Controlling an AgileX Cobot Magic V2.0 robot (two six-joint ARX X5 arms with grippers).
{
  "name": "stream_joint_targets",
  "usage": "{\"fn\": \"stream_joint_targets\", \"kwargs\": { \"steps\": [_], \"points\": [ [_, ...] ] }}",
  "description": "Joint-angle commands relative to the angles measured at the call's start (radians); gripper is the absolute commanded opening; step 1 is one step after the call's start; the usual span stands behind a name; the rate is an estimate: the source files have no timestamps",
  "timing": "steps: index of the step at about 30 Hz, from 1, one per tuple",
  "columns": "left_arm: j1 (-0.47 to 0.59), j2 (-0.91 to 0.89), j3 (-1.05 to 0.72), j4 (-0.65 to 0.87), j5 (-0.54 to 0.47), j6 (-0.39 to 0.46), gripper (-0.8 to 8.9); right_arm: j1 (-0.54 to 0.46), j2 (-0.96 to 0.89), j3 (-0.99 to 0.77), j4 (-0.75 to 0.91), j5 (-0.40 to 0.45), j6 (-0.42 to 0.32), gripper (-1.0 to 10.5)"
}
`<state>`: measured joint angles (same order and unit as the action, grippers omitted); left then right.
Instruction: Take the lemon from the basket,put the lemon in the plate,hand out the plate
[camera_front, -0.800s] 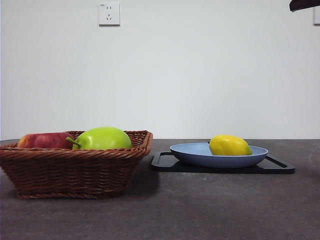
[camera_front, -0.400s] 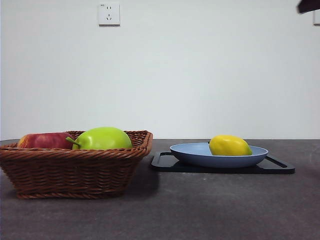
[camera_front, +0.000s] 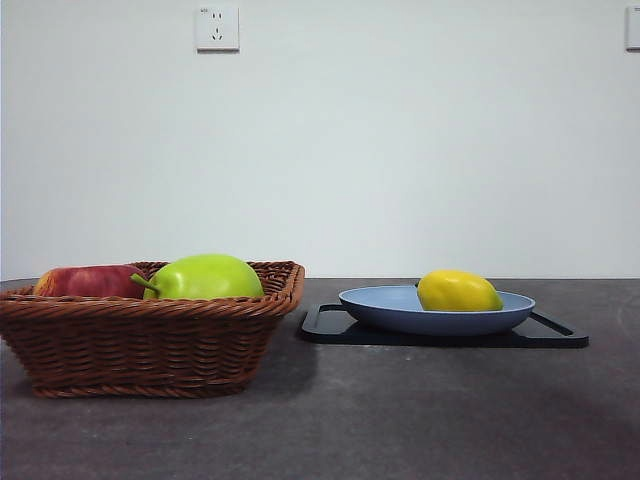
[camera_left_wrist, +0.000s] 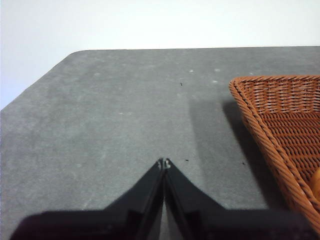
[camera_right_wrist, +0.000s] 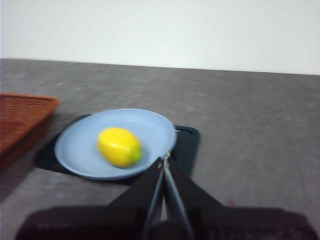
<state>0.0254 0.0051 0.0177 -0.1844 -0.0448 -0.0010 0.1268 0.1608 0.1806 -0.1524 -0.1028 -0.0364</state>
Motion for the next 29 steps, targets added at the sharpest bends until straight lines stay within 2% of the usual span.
{"fn": "stream_joint_targets", "kwargs": {
  "steps": [1,12,29],
  "points": [
    [0.001,-0.004,-0.011,0.012,-0.002,-0.006,0.08,-0.026,-0.047,-0.059,0.018,-0.003,0.032,0.0],
    [0.001,-0.004,-0.011,0.012,-0.002,-0.006,0.08,-0.049,-0.118,-0.172,0.014,-0.002,0.034,0.0],
    [0.001,-0.004,-0.011,0.012,-0.002,-0.006,0.08,-0.049,-0.128,-0.172,-0.012,0.004,0.039,0.0]
  ]
}}
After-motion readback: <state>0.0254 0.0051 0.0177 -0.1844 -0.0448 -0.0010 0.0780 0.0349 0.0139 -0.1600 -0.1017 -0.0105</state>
